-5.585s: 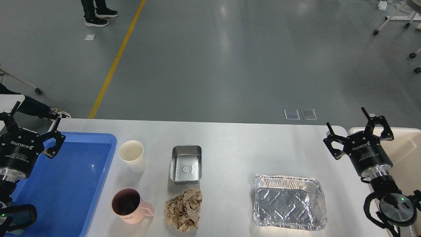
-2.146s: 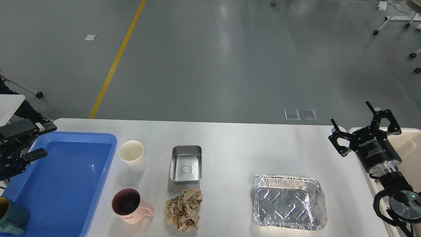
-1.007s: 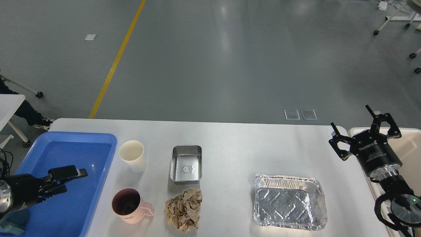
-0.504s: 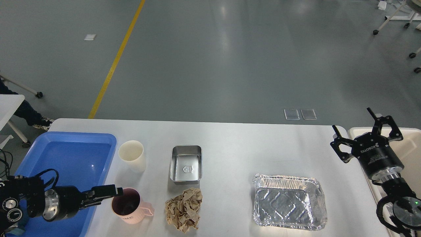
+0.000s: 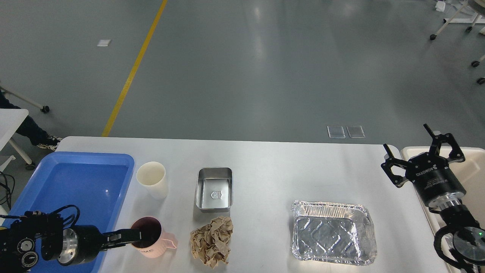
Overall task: Tidy desktop
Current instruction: 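Reach the left gripper to the pink mug and grasp it, then lift the pink mug with the left gripper over the blue bin, then lower the pink mug into the blue bin and release it, then move the left gripper toward the small steel tray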
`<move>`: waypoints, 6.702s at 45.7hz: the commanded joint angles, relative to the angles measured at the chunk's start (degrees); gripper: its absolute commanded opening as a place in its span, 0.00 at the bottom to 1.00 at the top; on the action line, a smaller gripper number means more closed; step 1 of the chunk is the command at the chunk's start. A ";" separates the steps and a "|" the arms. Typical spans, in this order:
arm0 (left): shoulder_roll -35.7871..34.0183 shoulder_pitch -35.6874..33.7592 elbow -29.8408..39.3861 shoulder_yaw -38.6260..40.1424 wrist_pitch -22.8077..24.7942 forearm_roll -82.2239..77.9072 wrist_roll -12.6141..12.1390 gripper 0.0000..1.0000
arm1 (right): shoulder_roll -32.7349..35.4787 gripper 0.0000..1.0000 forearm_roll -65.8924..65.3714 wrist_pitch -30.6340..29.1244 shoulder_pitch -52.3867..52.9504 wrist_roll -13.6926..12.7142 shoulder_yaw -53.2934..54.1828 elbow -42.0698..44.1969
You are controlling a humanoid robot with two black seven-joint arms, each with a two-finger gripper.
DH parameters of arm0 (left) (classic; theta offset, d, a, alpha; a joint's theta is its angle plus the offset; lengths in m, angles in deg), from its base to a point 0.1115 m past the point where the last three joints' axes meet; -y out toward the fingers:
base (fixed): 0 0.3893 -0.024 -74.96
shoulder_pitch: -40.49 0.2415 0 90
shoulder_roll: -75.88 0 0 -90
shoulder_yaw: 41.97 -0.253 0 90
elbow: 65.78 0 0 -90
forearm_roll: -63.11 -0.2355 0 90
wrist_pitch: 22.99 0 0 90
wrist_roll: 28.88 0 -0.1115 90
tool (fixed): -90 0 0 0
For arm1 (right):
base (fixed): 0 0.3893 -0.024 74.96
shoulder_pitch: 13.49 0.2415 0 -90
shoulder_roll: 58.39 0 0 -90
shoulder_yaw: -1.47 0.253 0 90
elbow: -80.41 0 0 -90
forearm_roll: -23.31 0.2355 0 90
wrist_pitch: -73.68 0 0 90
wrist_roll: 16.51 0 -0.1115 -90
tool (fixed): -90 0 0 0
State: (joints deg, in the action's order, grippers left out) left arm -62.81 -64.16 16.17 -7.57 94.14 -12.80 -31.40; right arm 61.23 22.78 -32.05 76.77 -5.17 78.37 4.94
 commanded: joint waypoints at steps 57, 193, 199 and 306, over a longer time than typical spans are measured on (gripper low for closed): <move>-29.35 -0.47 12.09 6.11 0.11 3.31 3.31 0.00 | -0.27 1.00 0.00 0.00 0.09 0.09 0.10 0.15; -24.78 -0.03 8.57 8.93 -12.62 2.61 12.01 0.97 | -0.36 1.00 0.00 0.00 0.00 0.09 0.01 0.06; -28.47 0.76 13.84 7.78 -15.44 2.97 12.01 0.97 | 0.08 1.00 0.00 0.09 0.00 0.09 0.45 0.06; 13.27 -10.84 -7.15 -6.11 -13.42 2.70 3.05 0.97 | -0.01 1.00 0.00 -0.09 -1.40 0.09 -0.08 0.06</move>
State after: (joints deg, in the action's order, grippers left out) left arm -52.80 -74.97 11.17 -13.57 80.91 -9.91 -26.54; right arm 61.22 22.78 -32.14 75.45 -5.08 78.18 4.99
